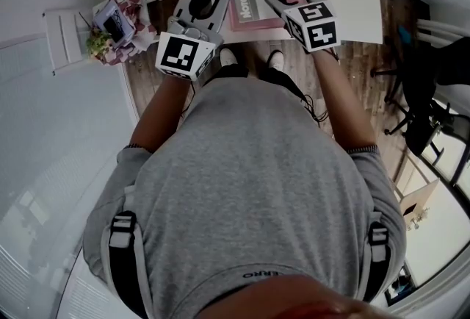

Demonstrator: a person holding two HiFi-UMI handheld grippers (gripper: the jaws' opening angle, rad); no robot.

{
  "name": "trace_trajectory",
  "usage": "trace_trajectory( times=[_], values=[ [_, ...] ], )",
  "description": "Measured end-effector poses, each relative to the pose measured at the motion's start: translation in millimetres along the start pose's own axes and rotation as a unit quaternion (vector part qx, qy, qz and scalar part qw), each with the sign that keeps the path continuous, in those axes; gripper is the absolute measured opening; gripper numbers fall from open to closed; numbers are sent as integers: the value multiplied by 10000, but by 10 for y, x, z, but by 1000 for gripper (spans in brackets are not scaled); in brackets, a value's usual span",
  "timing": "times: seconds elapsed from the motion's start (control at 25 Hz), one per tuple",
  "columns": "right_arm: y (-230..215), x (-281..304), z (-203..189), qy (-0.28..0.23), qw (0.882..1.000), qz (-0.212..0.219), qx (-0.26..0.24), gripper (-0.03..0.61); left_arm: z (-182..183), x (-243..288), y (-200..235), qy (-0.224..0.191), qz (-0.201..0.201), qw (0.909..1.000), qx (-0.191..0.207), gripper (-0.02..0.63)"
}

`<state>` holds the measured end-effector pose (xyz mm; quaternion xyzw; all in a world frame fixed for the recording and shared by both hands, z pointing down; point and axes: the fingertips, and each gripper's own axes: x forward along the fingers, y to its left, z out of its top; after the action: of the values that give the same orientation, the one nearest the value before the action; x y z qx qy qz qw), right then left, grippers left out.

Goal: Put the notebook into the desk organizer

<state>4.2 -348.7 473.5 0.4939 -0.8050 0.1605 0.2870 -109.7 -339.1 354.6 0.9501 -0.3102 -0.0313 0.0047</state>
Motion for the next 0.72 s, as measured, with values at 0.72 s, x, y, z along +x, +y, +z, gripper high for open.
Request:
trace_trajectory(
  times=[0.72],
  values=[
    [306, -1275, 604, -2550, 9629, 775, -412, 194, 158, -129, -610, 58, 326, 9989, 335, 20]
  ],
)
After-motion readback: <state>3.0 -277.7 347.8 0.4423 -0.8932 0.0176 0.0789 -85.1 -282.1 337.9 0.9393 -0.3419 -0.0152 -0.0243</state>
